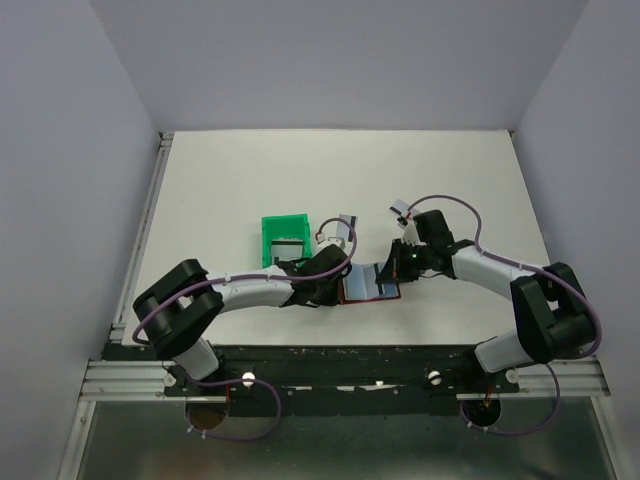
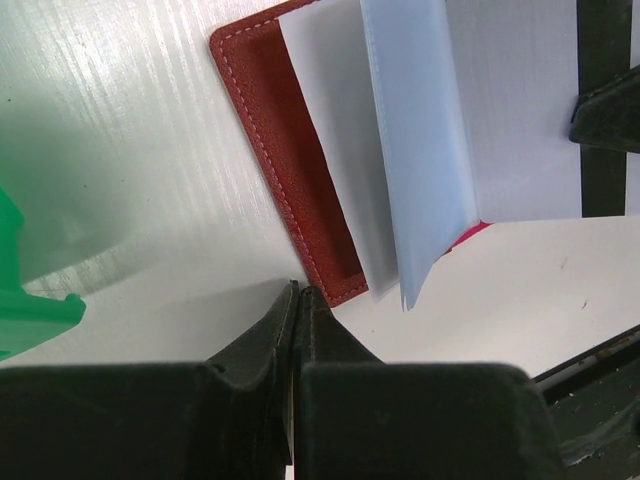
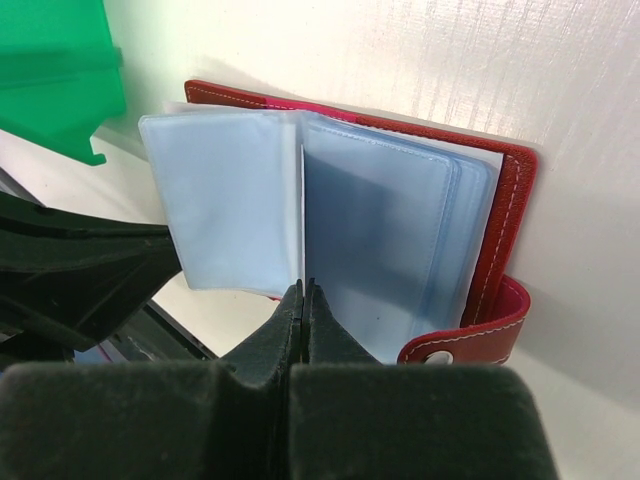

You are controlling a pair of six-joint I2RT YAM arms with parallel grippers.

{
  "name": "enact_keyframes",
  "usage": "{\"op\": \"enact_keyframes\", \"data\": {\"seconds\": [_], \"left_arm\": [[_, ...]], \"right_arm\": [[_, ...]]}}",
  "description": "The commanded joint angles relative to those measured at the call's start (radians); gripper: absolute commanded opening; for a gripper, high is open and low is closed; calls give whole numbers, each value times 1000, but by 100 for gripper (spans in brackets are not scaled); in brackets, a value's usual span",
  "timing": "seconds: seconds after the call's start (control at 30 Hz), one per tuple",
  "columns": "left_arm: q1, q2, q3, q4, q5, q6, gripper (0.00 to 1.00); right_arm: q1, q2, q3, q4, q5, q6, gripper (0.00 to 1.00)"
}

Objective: Put the credit cards into the card holder
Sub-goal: Insert the credit card into the card holder.

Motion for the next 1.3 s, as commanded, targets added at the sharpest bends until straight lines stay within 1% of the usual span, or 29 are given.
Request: {"op": "enact_keyframes", "data": {"seconds": [0.0,0.27,0.5,1.13,1.27], "left_arm": [[2,31,12,8,-9,-6,8],[2,62,21,25,5,-8,8],[2,63,21,24,5,-5,8],[3,71,14,19,5,0,6],[3,20,-5,8,-32,-12,5]], "right_arm": [[4,19,28,6,32,-24,0],[5,29,3,84,-33,-17,0],[7,64,8,105,-56,-11,0],[5,185,54,93,-76,-43,0],[5,178,48,87,-53,-41,0]]}}
